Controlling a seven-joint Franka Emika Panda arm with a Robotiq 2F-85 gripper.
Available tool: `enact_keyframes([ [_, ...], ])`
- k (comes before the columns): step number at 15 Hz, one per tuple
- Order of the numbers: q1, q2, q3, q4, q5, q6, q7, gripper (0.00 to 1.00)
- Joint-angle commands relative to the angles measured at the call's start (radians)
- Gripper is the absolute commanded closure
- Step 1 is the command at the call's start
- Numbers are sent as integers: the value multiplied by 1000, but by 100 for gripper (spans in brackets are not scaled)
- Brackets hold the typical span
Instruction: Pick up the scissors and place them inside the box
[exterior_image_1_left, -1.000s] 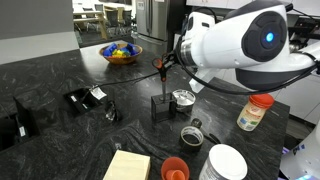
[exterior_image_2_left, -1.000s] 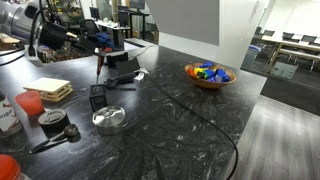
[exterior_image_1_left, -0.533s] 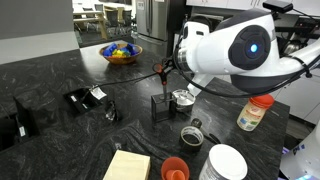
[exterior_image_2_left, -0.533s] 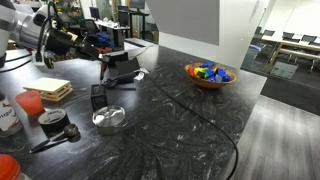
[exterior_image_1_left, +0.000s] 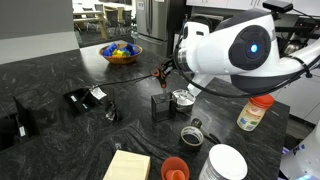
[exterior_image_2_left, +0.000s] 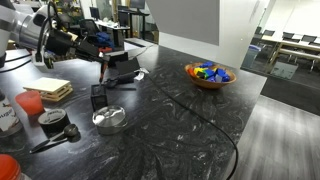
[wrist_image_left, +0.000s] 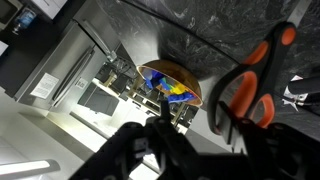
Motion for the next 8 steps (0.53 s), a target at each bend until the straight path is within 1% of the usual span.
enact_keyframes([
  [1,2,-5,-7,-4,-18,30,-1,18],
  [2,2,-6,-7,-4,-16,34,-1,12],
  [3,2,-9,-8,-5,-13,41,0,5],
  [4,2,-12,-8,-6,-11,46,1,1],
  [6,2,-21,-9,-10,-2,57,2,0],
  [8,2,-39,-13,-17,41,84,-3,0],
])
